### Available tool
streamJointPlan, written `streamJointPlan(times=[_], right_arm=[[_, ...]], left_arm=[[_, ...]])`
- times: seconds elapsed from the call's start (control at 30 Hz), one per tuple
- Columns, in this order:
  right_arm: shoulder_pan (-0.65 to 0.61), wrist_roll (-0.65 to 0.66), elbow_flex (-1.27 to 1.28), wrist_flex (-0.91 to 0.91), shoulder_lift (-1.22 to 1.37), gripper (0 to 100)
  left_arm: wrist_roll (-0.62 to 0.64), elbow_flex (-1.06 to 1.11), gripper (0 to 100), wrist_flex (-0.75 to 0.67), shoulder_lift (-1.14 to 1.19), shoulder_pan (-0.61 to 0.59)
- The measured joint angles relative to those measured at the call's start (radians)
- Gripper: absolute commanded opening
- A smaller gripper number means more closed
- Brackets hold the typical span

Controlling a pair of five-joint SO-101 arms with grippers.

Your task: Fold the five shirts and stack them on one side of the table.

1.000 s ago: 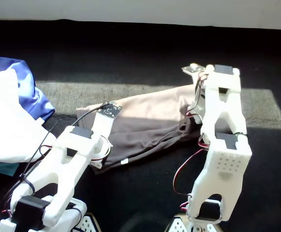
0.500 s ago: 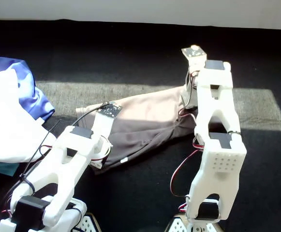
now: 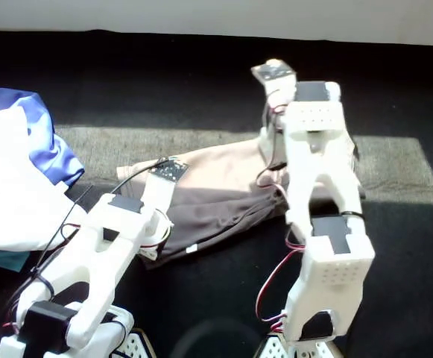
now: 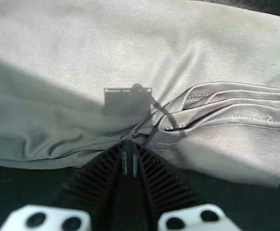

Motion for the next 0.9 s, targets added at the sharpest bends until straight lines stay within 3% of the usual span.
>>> streamJointPlan(times=[0.2,0.33,0.6,0.77,0.9], right_arm=[[-0.078,-0.002,0.183,-0.061,0.000,0.6],[-0.098,-0.006,0.344,-0.124,-0.002,0.6],[-0.098,-0.006,0.595,-0.222,-0.316,0.6],[-0.098,-0.006,0.608,-0.221,-0.621,2.1],[-0.089,-0.006,0.611,-0.160,-0.825,13.8]], left_arm=[[0.000,-0.196,1,0.255,0.005,-0.012],[0.000,-0.341,1,0.345,0.005,-0.097],[0.002,-0.434,2,0.359,0.006,-0.278],[0.140,-0.434,18,0.345,0.040,-0.333],[0.247,-0.436,24,0.322,0.140,-0.336]])
